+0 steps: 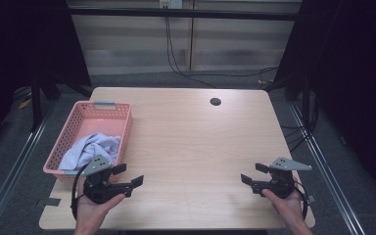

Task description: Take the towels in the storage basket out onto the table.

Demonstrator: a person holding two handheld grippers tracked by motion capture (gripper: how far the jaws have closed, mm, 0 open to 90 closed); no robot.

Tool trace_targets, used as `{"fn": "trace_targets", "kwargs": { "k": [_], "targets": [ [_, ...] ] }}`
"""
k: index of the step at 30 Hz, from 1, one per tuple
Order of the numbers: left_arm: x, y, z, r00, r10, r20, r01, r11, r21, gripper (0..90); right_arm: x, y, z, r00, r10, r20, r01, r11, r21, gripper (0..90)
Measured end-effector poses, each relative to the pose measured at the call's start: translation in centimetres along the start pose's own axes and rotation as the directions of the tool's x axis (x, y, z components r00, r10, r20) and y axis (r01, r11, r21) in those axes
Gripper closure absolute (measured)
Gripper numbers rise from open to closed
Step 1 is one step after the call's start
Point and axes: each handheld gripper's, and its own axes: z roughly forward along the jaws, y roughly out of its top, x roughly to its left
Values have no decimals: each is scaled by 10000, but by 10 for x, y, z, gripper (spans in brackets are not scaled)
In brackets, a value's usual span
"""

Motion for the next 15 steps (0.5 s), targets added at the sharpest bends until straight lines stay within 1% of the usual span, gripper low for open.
{"fn": "trace_targets", "kwargs": {
  "k": [1,2,5,6,8,9,10,11,12,13,15],
  "targets": [
    [5,-3,-4,9991,-410,90,410,9991,-66,200,0,0,1,10000,-25,-50,26,9999,166,230],
    [7,-3,-6,9987,-481,182,482,9988,-89,200,0,0,1,9999,14,-105,-12,9999,143,228],
    [12,1,-14,9997,-244,-79,244,9997,-51,199,0,0,0,9999,-15,-161,16,9999,114,228],
    [14,5,-17,9999,-62,-131,63,9999,110,208,-1,0,0,9998,-15,-178,17,9999,111,228],
    [20,12,-23,9985,283,-469,-260,9985,483,230,-1,0,0,9998,-15,-179,18,9999,135,226],
    [20,12,-23,9985,283,-469,-260,9985,483,228,-1,0,0,9998,-15,-179,18,9999,135,226],
    [27,19,-33,9955,486,-811,-427,9964,728,215,-2,1,0,9999,-3,-150,5,9999,170,236],
    [27,19,-33,9955,486,-811,-427,9964,728,216,-2,1,0,9999,-3,-150,5,9999,170,236],
    [35,26,-43,9921,541,-1130,-468,9967,661,218,-2,0,0,9999,91,-72,-89,9996,257,235],
    [35,26,-43,9921,541,-1130,-468,9967,661,215,-2,0,0,9999,91,-72,-89,9996,257,235],
    [45,33,-49,9899,590,-1288,-490,9956,795,211,-2,-1,0,9997,75,-215,-70,9996,270,233]
  ]
}}
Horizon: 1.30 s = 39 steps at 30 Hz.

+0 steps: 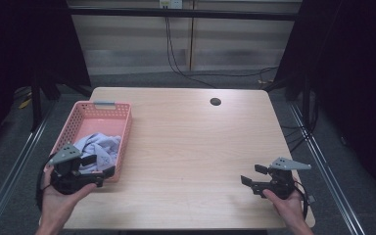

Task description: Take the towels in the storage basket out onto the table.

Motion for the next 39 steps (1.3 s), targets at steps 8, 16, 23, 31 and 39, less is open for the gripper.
{"fn": "trace_targets", "kwargs": {
  "k": [8,16,23,31,39],
  "targets": [
    [39,18,8,9985,141,-535,-68,9909,1341,162,3,2,4,9996,-208,-190,210,9997,101,223],
    [85,29,30,9939,-582,-942,776,9728,2182,187,1,1,6,9997,-132,-194,136,9998,163,215],
    [118,32,51,9926,-968,-731,1122,9617,2501,172,2,1,12,9966,-275,-779,326,9974,648,224],
    [107,27,73,9949,-958,-329,1013,9362,3367,18,3,1,12,9939,-292,-1066,370,9967,722,231],
    [105,24,97,9929,-139,-1178,680,8804,4693,0,2,2,13,9930,-33,-1183,126,9969,772,233]
  ]
}}
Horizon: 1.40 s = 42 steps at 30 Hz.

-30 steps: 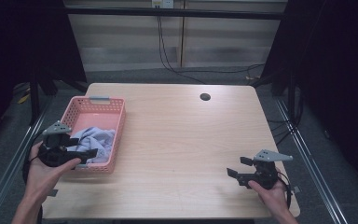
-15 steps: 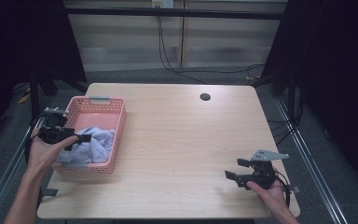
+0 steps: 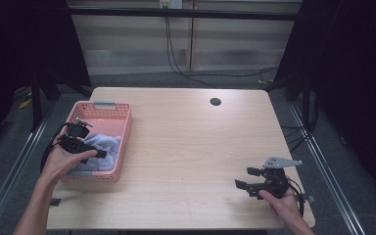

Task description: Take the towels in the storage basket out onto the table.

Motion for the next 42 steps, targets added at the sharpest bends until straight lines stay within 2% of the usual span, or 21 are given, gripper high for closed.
{"fn": "trace_targets", "kwargs": {
  "k": [2,4,5,6,9,10,11,12,17,19,20,21,22,23,25,29,30,35,37,40,42],
  "targets": [
    [5,2,9,9998,-103,144,95,9988,490,0,-2,0,-1,10000,-26,49,27,10000,-53,233],
    [7,2,11,9996,-132,249,118,9985,537,0,-3,-1,-2,9999,-30,170,29,10000,75,236],
    [8,3,15,9995,-252,215,237,9975,660,0,-4,-1,-2,9999,10,136,-10,10000,70,236],
    [9,5,22,9996,-177,199,154,9938,1104,0,-4,-1,-2,9999,36,123,-37,10000,29,236],
    [7,8,25,9997,-213,97,198,9910,1324,0,-4,0,-2,10000,65,37,-65,10000,-35,237],
    [4,10,27,10000,-35,-54,43,9867,1627,0,-4,0,-3,9999,156,-24,-156,9998,-97,238],
    [4,10,27,10000,-35,-54,43,9867,1627,0,-4,0,-3,9999,156,-24,-156,9998,-97,238],
    [2,12,31,9997,146,-189,-107,9810,1936,0,-4,1,-2,10000,75,-9,-75,10000,-30,239],
    [1,14,34,9990,321,-311,-245,9754,2189,0,-4,0,-3,9999,138,-50,-138,9999,-55,239],
    [1,15,34,9987,199,-468,-87,9734,2289,0,-3,-1,-3,10000,96,22,-96,9999,81,240],
    [3,18,34,9969,-328,-715,499,9666,2515,0,-4,-1,-3,10000,41,60,-41,9999,117,240],
    [3,18,34,9969,-328,-715,499,9666,2515,0,-4,-1,-3,10000,41,60,-41,9999,117,240],
    [4,20,35,9936,-703,-887,912,9614,2595,0,-4,-1,-3,9999,135,80,-136,9999,74,240],
    [5,20,37,9962,-483,-728,663,9607,2696,0,-4,-1,-3,9999,135,80,-136,9999,74,240],
    [6,21,39,9970,-514,-571,654,9579,2796,0,-6,-1,-3,9995,314,27,-314,9995,100,244],
    [1,19,40,9993,114,-347,-10,9583,2858,0,-5,0,-2,9995,285,150,-288,9994,173,248],
    [2,18,42,9994,53,-330,40,9606,2777,0,-6,0,-2,9995,262,157,-264,9995,143,248],
    [-2,19,45,9990,38,-440,96,9543,2988,39,-7,1,-1,9994,313,152,-316,9993,186,248],
    [-6,27,45,9978,101,-656,135,9370,3492,125,-5,1,-2,9996,250,129,-253,9995,205,248],
    [-10,28,43,9975,71,-705,181,9364,3504,191,-5,1,-3,9997,200,147,-203,9996,217,248],
    [-14,27,41,9969,259,-747,8,9415,3371,255,-5,1,-4,9998,133,158,-136,9997,193,242]
  ]
}}
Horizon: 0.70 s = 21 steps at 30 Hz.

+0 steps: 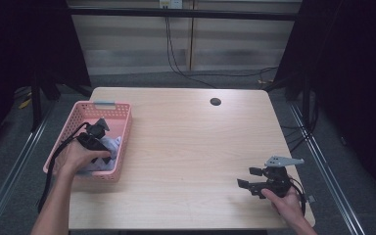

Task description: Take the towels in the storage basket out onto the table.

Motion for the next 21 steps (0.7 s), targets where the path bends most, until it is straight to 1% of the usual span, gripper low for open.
{"fn": "trace_targets", "kwargs": {
  "k": [1,2,3,4,5,6,7,9,10,11,12,13,14,15,16,17,18,19,20,21],
  "targets": [
    [0,0,0,10000,0,0,0,10000,0,266,0,0,0,10000,0,0,0,10000,0,242],
    [-1,-1,-1,9999,127,-27,-127,9998,-127,273,1,0,-1,9999,-94,-50,93,9999,-49,239],
    [-1,-1,-1,9999,127,-27,-127,9998,-127,277,1,0,-1,9999,-94,-50,93,9999,-49,239],
    [1,-2,-1,9999,141,48,-140,9997,-184,277,2,0,-1,9999,-146,-81,145,9999,-58,240],
    [3,-5,-3,9998,38,199,-30,9991,-415,290,3,0,-1,9999,-129,-41,129,9999,-14,239],
    [4,-6,-3,9997,87,241,-76,9989,-473,297,2,1,-1,9999,-122,-61,122,9999,-33,240],
    [4,-6,-3,9997,87,241,-76,9989,-473,302,2,1,-1,9999,-122,-61,122,9999,-33,240],
    [5,-9,-5,9998,-49,216,64,9975,-707,306,3,1,-1,10000,-69,-12,69,9999,-77,239],
    [6,-10,-6,9995,-23,327,49,9969,-788,310,2,1,-1,9999,-109,-16,109,9999,-109,238],
    [7,-11,-7,9991,-136,406,174,9954,-945,317,2,1,-1,10000,-94,-4,93,9999,-123,237],
    [10,-15,-9,9981,-207,587,273,9933,-1127,325,2,1,-1,9999,-97,39,98,9999,-65,236],
    [10,-15,-9,9981,-207,587,273,9933,-1127,328,2,1,-1,9999,-97,39,98,9999,-65,236],
    [11,-17,-10,9973,-307,661,396,9897,-1375,331,2,1,-1,9999,-94,38,95,9999,-95,235],
    [13,-19,-11,9962,-415,766,523,9881,-1449,331,2,1,-1,9999,-94,38,95,9999,-95,235],
    [17,-22,-15,9951,-418,894,563,9844,-1667,332,2,1,-1,10000,-54,81,55,10000,-67,234],
    [17,-22,-15,9951,-418,894,563,9844,-1667,332,2,1,-1,10000,-30,68,30,10000,-63,234],
    [19,-24,-20,9934,-616,968,792,9785,-1902,332,2,1,-1,10000,7,44,-7,10000,-67,234],
    [19,-24,-20,9934,-616,968,792,9785,-1902,332,2,1,-1,10000,7,44,-7,10000,-67,234],
    [21,-26,-22,9923,-645,1056,849,9758,-2016,332,1,1,-1,10000,-26,49,27,10000,-92,234],
    [24,-28,-26,9879,-930,1244,1184,9694,-2152,329,1,1,-1,10000,-3,63,4,9999,-110,233]
  ]
}}
